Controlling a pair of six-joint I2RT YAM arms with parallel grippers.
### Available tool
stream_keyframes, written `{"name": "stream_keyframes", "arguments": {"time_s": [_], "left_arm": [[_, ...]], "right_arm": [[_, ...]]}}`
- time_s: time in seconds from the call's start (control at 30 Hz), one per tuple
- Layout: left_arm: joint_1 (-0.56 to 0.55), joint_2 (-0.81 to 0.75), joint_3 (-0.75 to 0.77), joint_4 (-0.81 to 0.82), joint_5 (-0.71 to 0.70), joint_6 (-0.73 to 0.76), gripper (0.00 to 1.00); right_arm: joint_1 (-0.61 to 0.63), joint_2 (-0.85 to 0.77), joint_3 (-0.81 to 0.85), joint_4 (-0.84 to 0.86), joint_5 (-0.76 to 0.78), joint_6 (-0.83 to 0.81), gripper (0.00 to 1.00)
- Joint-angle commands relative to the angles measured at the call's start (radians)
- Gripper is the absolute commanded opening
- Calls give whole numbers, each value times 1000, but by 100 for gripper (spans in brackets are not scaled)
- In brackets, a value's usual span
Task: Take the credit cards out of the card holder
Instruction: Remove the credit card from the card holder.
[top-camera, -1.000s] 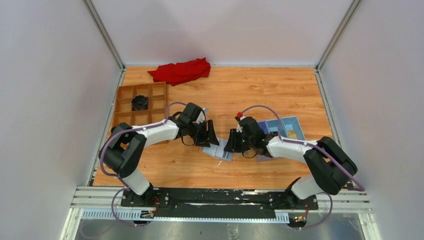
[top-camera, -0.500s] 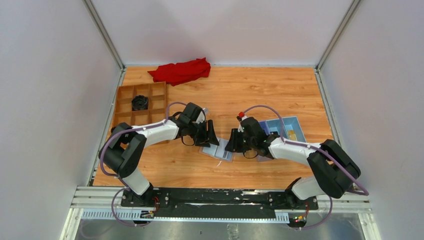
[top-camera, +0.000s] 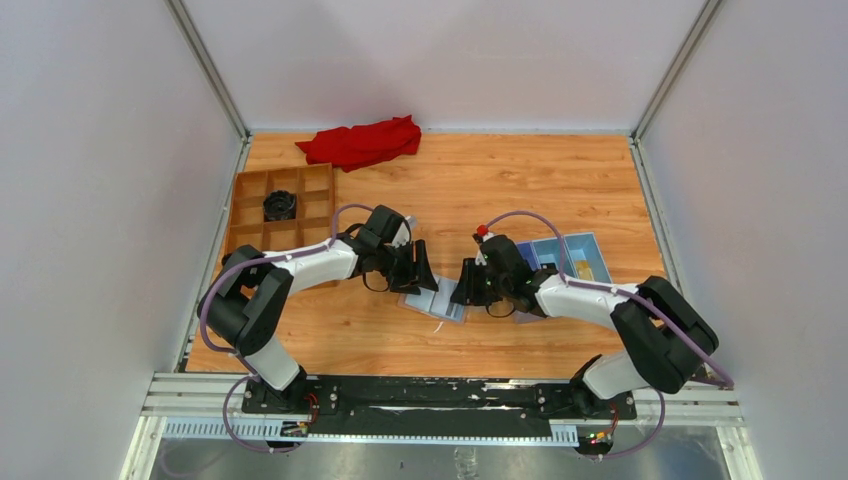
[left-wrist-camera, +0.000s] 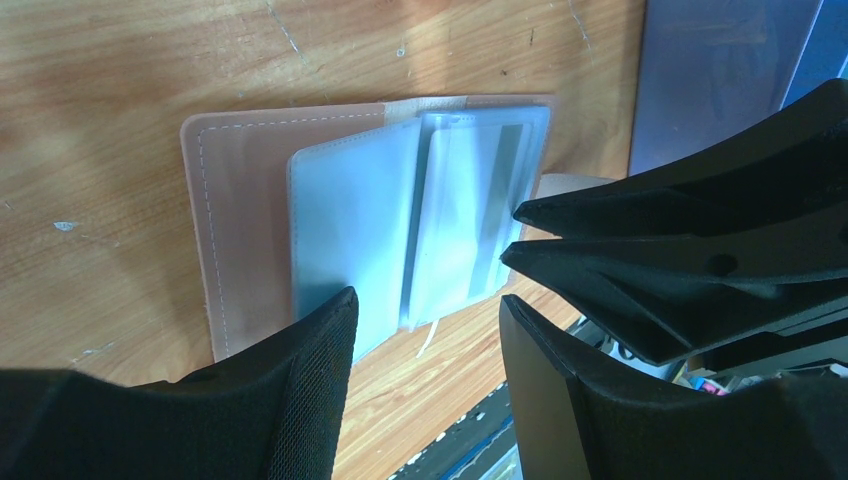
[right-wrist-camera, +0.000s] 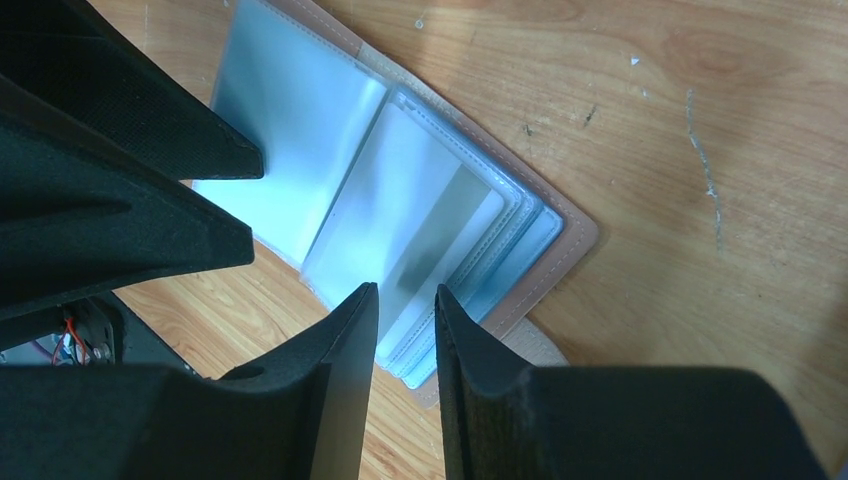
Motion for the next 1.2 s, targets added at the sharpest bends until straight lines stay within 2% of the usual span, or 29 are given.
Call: {"name": "stream_keyframes", "arguments": {"time_s": [0.0,0.53,1.0,1.17], "left_arm": [[4,-5,11,-10,3,12,57],[4,-11,6,-12,1,17,57],[4,-21,2,-7,6,12,57],[4,-20,4,-4,7,12,57]], "right_arm": [[17,35,-10,-3,22,-2,32],[17,-10,-23,-15,56,-1,34],[17,20,-20,-7,42,1,34],[18,43,-19,5,34,3,41]]}}
